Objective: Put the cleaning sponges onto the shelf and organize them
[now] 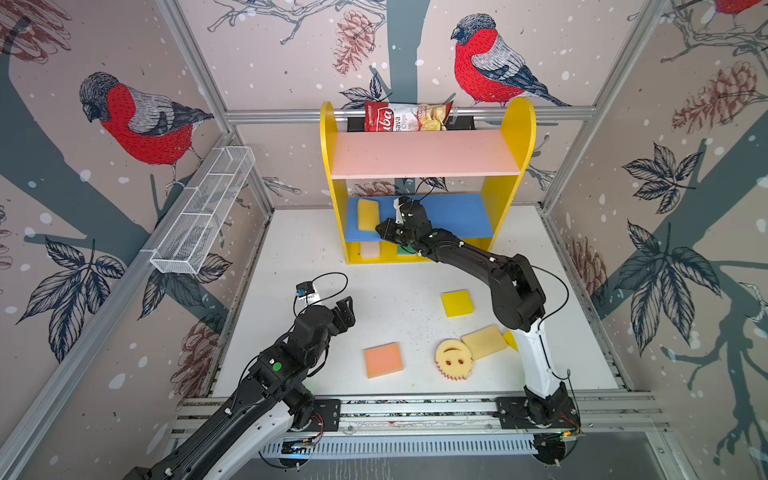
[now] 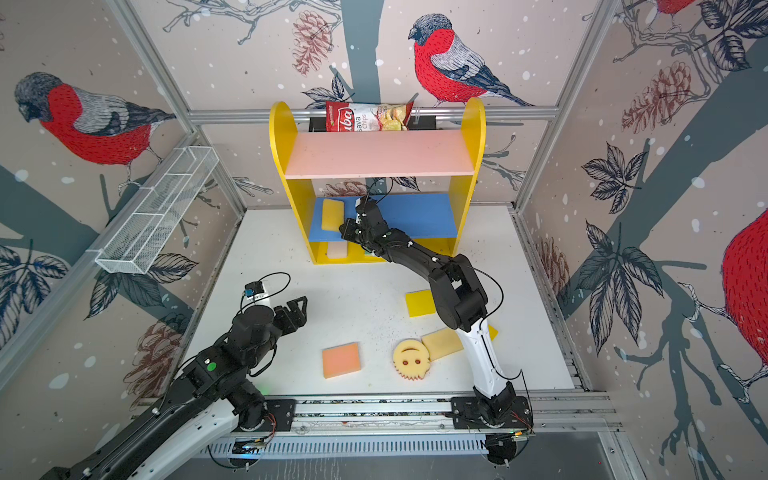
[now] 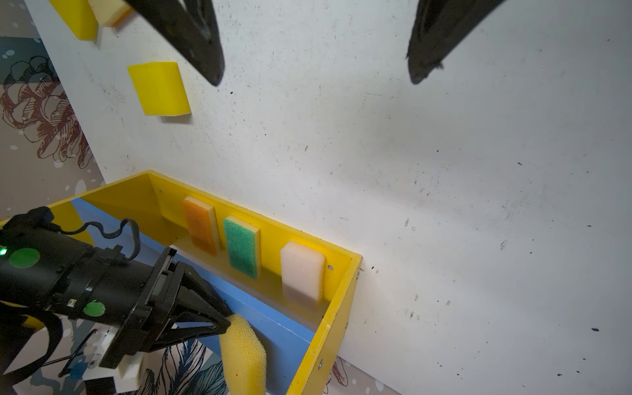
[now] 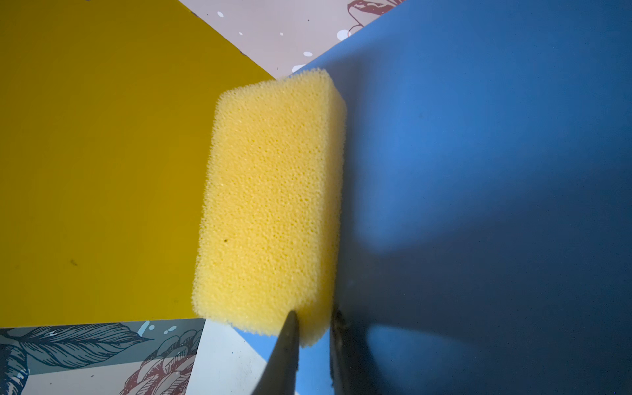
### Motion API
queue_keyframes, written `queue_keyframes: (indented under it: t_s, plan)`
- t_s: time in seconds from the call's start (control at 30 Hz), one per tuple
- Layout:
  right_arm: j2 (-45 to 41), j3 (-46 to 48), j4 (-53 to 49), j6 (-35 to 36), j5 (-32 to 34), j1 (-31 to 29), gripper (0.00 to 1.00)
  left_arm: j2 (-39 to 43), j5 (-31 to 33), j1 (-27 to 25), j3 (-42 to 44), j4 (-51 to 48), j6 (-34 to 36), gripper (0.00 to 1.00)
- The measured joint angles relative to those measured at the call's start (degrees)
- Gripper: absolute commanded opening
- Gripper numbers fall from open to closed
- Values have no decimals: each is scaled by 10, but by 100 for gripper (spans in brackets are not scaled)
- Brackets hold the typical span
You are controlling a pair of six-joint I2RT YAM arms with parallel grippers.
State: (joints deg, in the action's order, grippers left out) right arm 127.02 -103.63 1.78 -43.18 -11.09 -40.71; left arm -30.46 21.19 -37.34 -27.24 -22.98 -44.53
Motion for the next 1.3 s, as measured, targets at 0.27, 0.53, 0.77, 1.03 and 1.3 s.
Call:
queue_keyframes:
  t_s: [0.27,0.53,0.77,1.03,1.3]
  plan:
    - [1,-8,-9,9,0,3,18,3,0,0,0,0,0,83]
    - [0,-10,-10,10,0,3,14,1,-1,0,0,0,0,83]
    - [-10,7,-2,-3,1,2,5,1,-1,0,-1,0,0,83]
    - [-47,38,9,-5,12,-2,4,4,-1,0,-3,0,0,83]
    - [-74,59,22,-3,35,-1,4,2,-2,0,-3,0,0,83]
